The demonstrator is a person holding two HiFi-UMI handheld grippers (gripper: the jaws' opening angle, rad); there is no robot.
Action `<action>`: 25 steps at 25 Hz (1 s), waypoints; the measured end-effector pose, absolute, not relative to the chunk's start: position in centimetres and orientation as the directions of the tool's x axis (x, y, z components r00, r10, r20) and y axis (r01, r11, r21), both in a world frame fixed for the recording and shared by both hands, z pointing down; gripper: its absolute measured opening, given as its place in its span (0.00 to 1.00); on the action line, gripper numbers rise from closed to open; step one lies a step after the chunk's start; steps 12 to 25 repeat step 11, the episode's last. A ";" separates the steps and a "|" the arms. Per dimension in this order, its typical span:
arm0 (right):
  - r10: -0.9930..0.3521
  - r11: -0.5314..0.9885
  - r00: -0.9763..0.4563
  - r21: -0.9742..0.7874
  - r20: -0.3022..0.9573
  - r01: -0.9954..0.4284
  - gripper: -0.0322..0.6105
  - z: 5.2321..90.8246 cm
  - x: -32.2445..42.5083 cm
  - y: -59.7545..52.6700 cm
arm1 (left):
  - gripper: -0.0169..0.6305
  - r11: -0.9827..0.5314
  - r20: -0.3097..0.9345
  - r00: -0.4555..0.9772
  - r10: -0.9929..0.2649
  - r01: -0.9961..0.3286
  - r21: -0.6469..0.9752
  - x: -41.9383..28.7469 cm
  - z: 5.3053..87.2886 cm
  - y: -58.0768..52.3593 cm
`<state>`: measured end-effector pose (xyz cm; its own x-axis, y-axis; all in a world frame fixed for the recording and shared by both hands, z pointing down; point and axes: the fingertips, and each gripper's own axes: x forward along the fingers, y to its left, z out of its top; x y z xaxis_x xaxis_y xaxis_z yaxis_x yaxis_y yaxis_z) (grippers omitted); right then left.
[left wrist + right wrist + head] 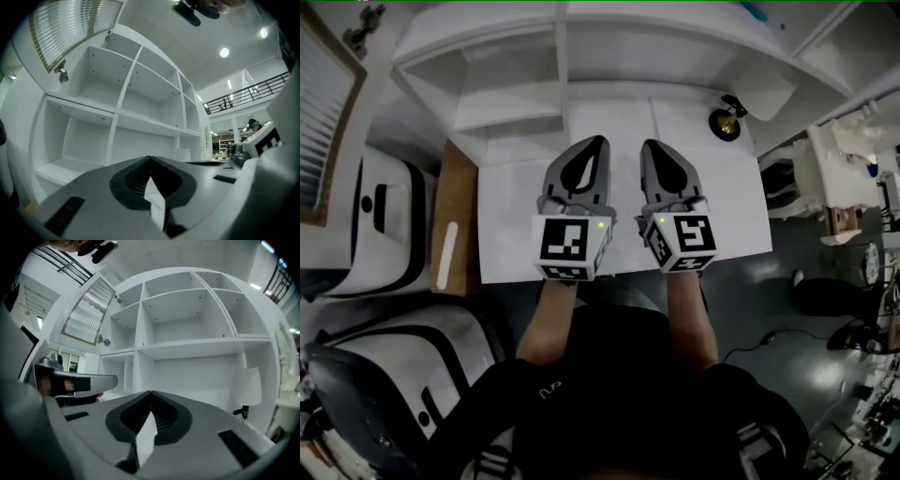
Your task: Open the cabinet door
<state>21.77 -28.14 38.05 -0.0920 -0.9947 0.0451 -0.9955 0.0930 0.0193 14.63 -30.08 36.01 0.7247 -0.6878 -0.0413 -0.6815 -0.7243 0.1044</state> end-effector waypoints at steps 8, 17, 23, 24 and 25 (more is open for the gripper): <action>-0.995 0.042 -0.043 -0.011 0.092 -0.999 0.08 40.7 25.1 -27.6 | 0.04 -0.745 0.023 0.752 -0.659 -0.656 0.123 18.0 38.9 -30.3; -0.994 0.039 -0.040 -0.020 0.098 -0.999 0.08 41.2 26.1 -27.7 | 0.04 -0.747 0.033 0.755 -0.655 -0.653 0.124 19.0 39.4 -30.6; -0.994 0.039 -0.040 -0.020 0.098 -0.999 0.08 41.2 26.1 -27.7 | 0.04 -0.747 0.033 0.755 -0.655 -0.653 0.124 19.0 39.4 -30.6; -0.994 0.039 -0.040 -0.020 0.098 -0.999 0.08 41.2 26.1 -27.7 | 0.04 -0.747 0.033 0.755 -0.655 -0.653 0.124 19.0 39.4 -30.6; -0.994 0.039 -0.040 -0.020 0.098 -0.999 0.08 41.2 26.1 -27.7 | 0.04 -0.747 0.033 0.755 -0.655 -0.653 0.124 19.0 39.4 -30.6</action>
